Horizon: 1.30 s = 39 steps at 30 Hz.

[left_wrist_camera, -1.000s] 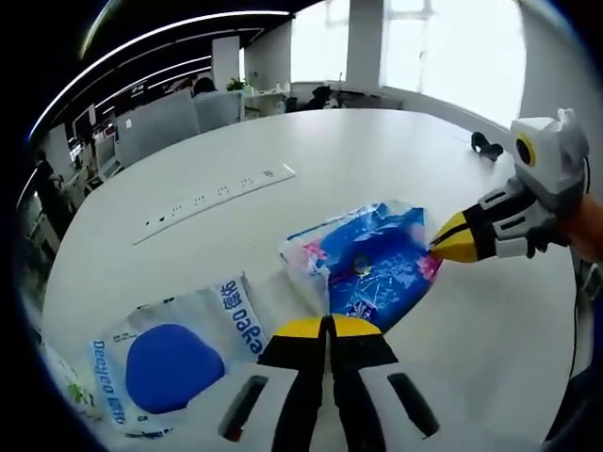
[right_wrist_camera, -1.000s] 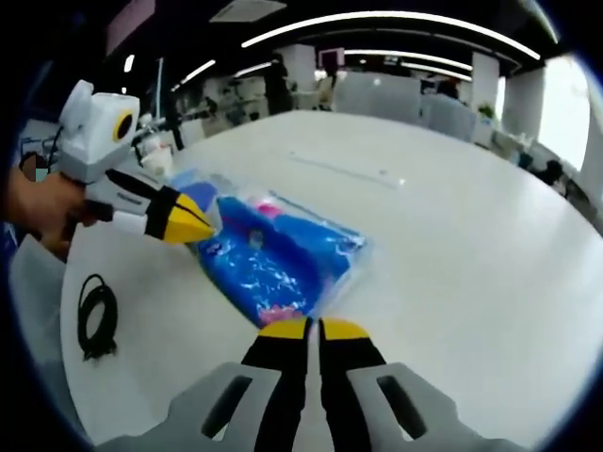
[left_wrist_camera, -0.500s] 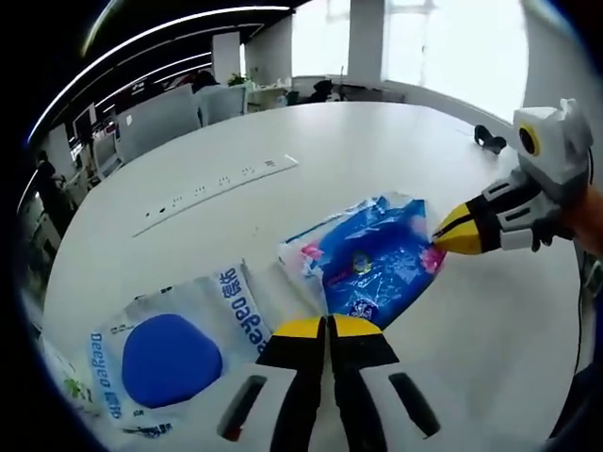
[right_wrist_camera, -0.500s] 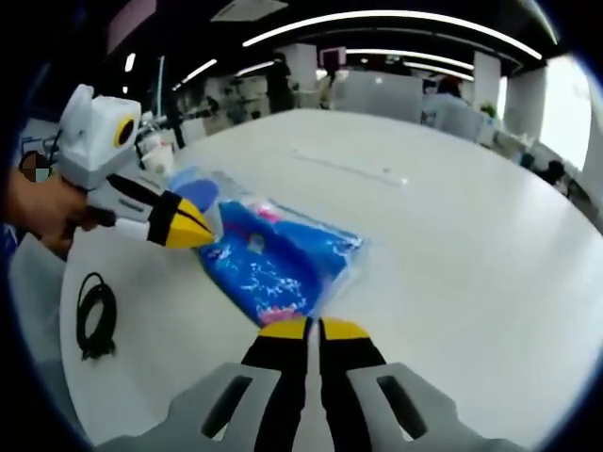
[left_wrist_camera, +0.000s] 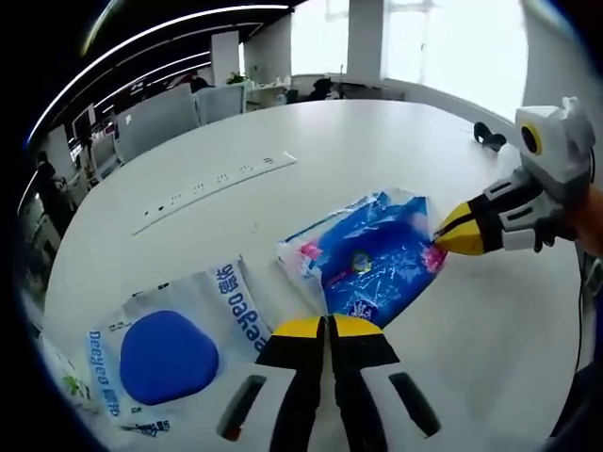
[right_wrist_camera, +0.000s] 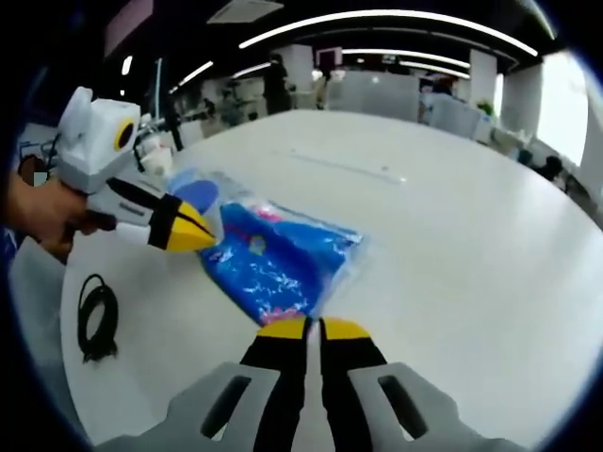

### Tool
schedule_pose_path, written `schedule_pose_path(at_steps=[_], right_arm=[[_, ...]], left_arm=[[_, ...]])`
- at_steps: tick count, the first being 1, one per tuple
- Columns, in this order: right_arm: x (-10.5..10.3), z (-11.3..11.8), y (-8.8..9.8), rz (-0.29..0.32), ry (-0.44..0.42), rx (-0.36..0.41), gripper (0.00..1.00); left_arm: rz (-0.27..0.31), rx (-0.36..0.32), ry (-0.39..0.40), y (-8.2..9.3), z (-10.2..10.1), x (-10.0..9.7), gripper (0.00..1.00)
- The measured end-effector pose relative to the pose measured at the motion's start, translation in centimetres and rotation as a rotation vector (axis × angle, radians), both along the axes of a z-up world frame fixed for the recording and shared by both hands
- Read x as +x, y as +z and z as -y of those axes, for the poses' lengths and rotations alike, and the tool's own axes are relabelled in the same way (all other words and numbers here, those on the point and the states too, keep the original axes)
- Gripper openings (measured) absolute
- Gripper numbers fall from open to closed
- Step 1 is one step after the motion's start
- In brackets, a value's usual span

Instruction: Arrange the tabletop items into an orderly group along one side of the table until the central work area is clear of visible clutter.

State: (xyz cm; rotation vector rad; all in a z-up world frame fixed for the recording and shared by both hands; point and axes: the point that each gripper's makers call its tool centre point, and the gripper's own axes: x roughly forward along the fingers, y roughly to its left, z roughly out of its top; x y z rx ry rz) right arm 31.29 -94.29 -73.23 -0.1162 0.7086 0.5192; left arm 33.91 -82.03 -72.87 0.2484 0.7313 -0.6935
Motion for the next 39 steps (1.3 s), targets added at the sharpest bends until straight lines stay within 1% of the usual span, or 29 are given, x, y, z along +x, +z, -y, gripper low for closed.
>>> schedule_pose_path(at_steps=[7, 12, 19, 22, 24, 26, 28, 31, 35, 37, 39], right_arm=[[0.1, 0.1, 0.1, -0.001, 0.008, -0.015, 0.01], [0.2, 0.1, 0.0, 0.001, 0.012, -0.022, 0.02], [0.3, 0.0, 0.0, -0.001, 0.016, -0.026, 0.02], [0.4, 0.0, 0.1, 0.011, 0.02, -0.027, 0.05], [0.5, 0.0, 0.2, 0.025, 0.018, -0.03, 0.08], [0.5, 0.2, 0.3, 0.034, 0.009, -0.037, 0.14], [0.6, 0.1, 0.5, 0.037, 0.005, -0.025, 0.17], [0.4, -0.1, 0.7, 0.043, 0.016, -0.026, 0.19], [0.4, -0.3, 1.2, 0.063, 0.02, -0.017, 0.25], [0.4, -0.3, 1.3, 0.067, 0.019, -0.016, 0.28], [0.3, -0.3, 1.5, 0.069, 0.022, -0.012, 0.28]], left_arm=[[-0.003, -0.001, -0.005, 0.1, 0.1, -0.2, 0.04], [0.002, 0.004, -0.006, 0.1, 0.1, 0.1, 0.04], [0.016, 0.025, -0.019, 0.1, 0.1, 0.4, 0.04], [0.017, 0.02, -0.011, 0.2, 0.1, 0.4, 0.06], [0.021, 0.015, -0.006, 0.3, 0.1, 0.4, 0.1], [0.028, 0.01, -0.01, 0.5, 0.2, 0.4, 0.14], [0.048, 0.028, -0.015, 0.6, 0.1, 0.5, 0.18], [0.056, 0.019, -0.008, 0.8, 0.1, 0.6, 0.24], [0.06, 0.007, 0.0, 0.9, 0.2, 0.5, 0.31], [0.061, -0.001, -0.009, 1.0, 0.5, 0.2, 0.33], [0.063, 0.002, -0.019, 1.0, 0.6, -0.1, 0.35]])
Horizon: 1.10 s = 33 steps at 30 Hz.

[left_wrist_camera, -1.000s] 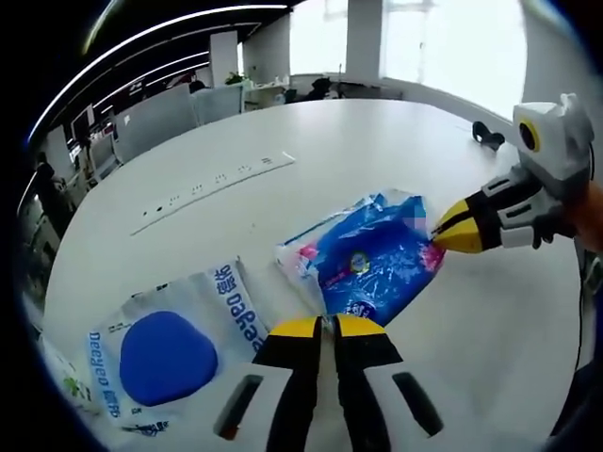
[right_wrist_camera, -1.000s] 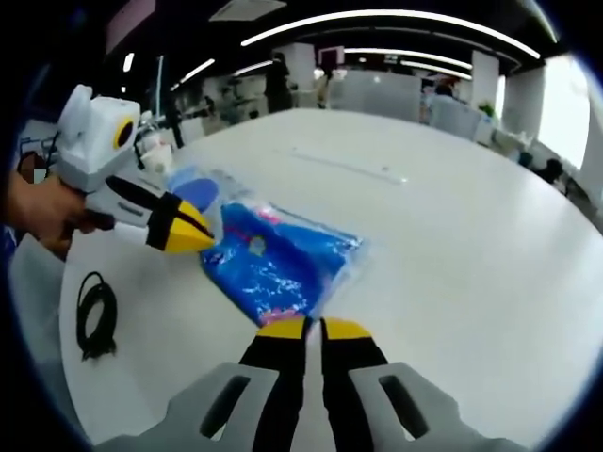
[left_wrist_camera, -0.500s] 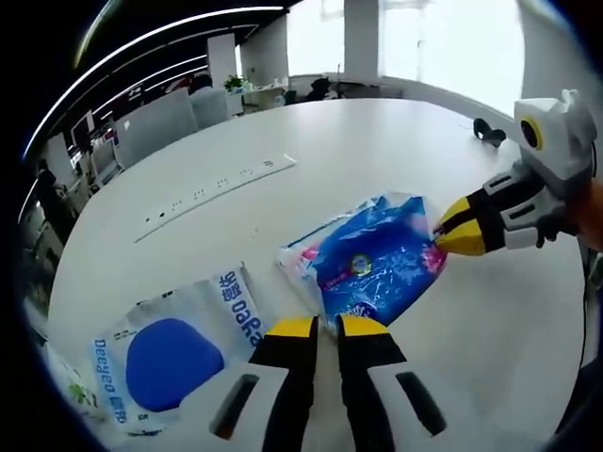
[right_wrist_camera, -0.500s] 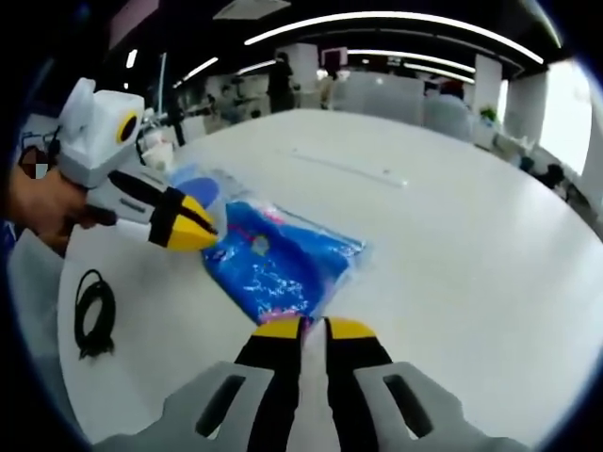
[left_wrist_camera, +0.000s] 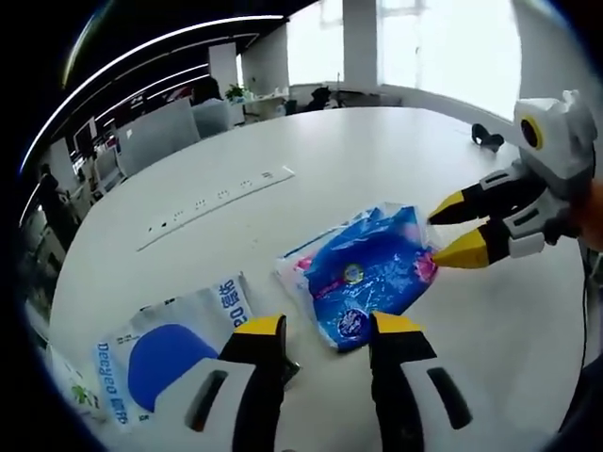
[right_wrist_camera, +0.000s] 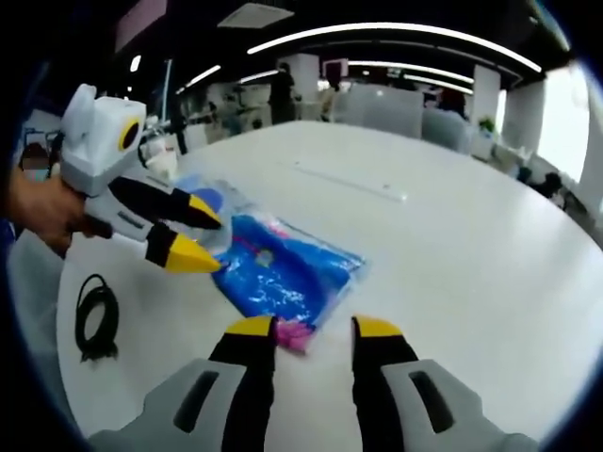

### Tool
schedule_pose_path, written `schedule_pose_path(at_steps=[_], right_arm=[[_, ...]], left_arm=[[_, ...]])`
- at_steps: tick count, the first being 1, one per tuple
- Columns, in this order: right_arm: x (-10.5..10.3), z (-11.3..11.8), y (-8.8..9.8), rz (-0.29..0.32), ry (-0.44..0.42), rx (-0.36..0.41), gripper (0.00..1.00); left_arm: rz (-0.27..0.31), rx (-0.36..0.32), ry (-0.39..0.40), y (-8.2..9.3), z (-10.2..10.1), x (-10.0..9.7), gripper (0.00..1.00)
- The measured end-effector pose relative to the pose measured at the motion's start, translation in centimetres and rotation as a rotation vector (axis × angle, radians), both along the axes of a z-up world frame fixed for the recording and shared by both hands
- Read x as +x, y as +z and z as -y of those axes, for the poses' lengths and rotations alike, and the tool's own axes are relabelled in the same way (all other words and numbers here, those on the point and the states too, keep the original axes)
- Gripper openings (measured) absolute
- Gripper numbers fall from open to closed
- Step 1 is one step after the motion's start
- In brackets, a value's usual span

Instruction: Arrange the tabletop items into an orderly group along one side of the table until the central work area is clear of visible clutter.

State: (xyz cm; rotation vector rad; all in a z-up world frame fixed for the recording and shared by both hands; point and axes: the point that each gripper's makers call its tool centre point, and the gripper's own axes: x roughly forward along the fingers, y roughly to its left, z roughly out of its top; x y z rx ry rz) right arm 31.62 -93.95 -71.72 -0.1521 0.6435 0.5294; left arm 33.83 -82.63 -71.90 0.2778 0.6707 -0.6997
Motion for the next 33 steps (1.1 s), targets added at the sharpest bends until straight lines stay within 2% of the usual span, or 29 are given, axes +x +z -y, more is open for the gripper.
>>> schedule_pose_path(at_steps=[6, 16, 24, 27, 33], right_arm=[[-0.1, 0.1, 0.6, 0.014, 0.0, -0.007, 0.28], [-0.5, -0.1, 2.3, 0.062, 0.005, -0.009, 0.3], [-0.9, -0.5, 3.5, 0.084, -0.002, 0.004, 0.3], [-1.1, -0.5, 3.5, 0.089, 0.018, -0.018, 0.3], [-1.8, -0.9, 4.2, 0.101, 0.025, -0.016, 0.3]], left_arm=[[0.037, -0.01, -0.026, 1.0, 0.3, -0.4, 0.35], [0.089, -0.046, -0.012, 2.5, 0.2, -1.4, 0.32], [0.105, -0.061, -0.005, 3.4, 0.3, -2.1, 0.32], [0.108, -0.054, -0.018, 3.5, 0.3, -2.4, 0.33], [0.113, -0.059, -0.016, 4.0, 0.0, -3.1, 0.33]])
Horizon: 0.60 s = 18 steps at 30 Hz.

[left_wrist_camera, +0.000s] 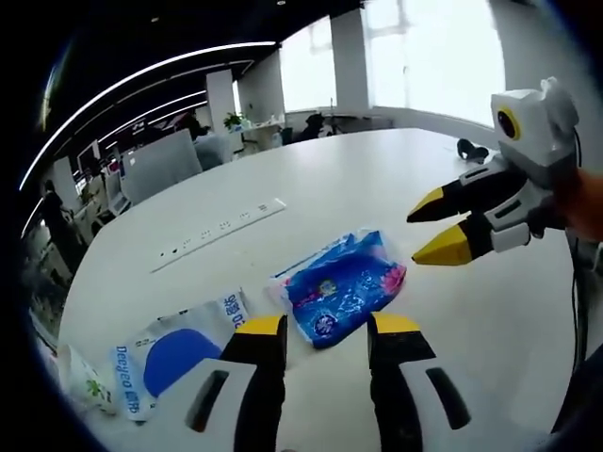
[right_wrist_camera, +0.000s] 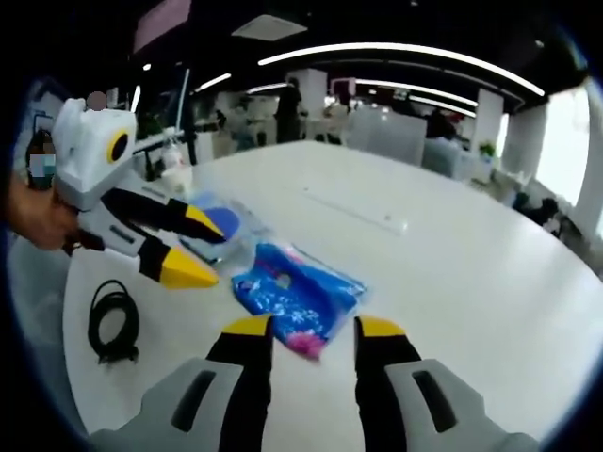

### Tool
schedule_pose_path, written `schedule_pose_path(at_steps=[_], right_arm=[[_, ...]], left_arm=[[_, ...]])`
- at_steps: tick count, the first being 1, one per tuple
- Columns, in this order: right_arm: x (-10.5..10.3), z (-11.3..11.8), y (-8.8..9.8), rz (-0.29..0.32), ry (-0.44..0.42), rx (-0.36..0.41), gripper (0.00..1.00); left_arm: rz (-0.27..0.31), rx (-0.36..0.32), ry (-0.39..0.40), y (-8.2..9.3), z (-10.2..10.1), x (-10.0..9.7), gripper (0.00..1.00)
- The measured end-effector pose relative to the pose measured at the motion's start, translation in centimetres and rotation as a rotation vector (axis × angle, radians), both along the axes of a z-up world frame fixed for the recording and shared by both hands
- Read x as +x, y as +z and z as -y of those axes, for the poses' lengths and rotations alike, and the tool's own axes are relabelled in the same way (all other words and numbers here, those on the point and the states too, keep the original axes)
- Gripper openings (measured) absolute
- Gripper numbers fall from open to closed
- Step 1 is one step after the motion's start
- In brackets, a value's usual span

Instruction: Arrange the tabletop items into an orderly group along one side of the table until the central work area is clear of visible clutter.

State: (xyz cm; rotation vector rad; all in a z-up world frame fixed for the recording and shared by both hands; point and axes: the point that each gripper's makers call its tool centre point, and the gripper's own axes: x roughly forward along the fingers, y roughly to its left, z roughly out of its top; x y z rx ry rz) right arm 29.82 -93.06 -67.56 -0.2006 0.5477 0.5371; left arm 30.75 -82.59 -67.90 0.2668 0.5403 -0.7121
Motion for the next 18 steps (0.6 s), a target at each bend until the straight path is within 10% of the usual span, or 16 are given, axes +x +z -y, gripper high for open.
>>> schedule_pose_path(at_steps=[18], right_arm=[[-2.3, -2.3, 1.4, 0.025, 0.047, 0.0, 0.3]], left_arm=[[0.032, 0.005, 0.002, 1.7, -1.5, -2.3, 0.34]])
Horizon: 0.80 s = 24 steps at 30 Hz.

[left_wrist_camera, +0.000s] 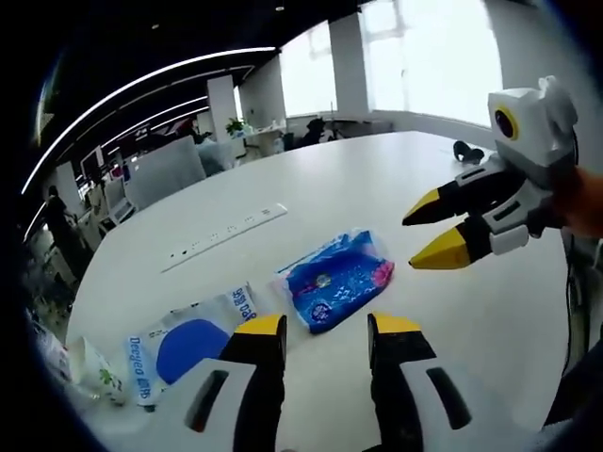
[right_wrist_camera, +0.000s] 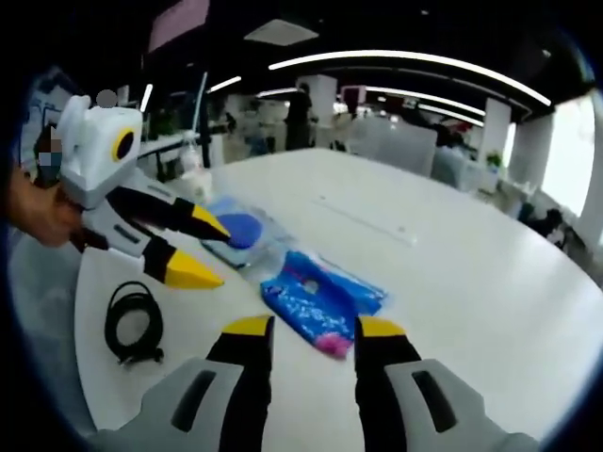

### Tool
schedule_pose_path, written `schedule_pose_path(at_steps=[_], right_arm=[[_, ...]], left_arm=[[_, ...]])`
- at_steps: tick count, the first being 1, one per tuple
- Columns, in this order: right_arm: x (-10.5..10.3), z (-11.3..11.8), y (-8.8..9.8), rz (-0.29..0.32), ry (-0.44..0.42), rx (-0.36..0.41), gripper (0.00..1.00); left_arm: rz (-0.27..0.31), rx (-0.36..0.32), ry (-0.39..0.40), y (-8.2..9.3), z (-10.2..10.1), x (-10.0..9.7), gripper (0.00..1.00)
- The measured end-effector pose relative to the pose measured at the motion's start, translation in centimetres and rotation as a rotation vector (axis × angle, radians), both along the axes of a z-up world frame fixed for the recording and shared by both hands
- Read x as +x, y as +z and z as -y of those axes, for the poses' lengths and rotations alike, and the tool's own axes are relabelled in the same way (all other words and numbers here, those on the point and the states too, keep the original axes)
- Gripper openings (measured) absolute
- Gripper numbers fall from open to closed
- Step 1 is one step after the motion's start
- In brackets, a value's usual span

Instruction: Arrange the tabletop items into an orderly group along one side of the table until the central work area is clear of visible clutter.

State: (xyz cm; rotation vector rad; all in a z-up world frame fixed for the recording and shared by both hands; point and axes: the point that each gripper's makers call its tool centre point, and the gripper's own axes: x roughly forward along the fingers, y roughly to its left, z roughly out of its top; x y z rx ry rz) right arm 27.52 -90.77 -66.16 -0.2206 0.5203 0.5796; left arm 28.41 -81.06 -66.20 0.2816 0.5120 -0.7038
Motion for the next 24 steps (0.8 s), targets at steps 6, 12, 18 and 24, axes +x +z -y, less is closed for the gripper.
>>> schedule_pose_path(at_steps=[6, 12, 18, 24], right_arm=[[-0.6, -0.9, 0.5, 0.009, 0.008, 0.006, 0.3], [-1.8, -2.0, 0.5, 0.004, 0.027, 0.011, 0.31], [-2.9, -3.2, 0.3, -0.008, 0.042, 0.03, 0.32], [-3.6, -4.2, 0.2, -0.013, 0.066, 0.033, 0.32]], left_arm=[[0.011, 0.005, -0.004, 0.6, -0.6, -0.6, 0.34], [0.019, 0.018, -0.012, 1.1, -1.6, -1.4, 0.34], [0.023, 0.021, 0.004, 1.2, -2.8, -2.3, 0.34], [0.029, 0.043, -0.003, 1.4, -3.5, -2.7, 0.35]])
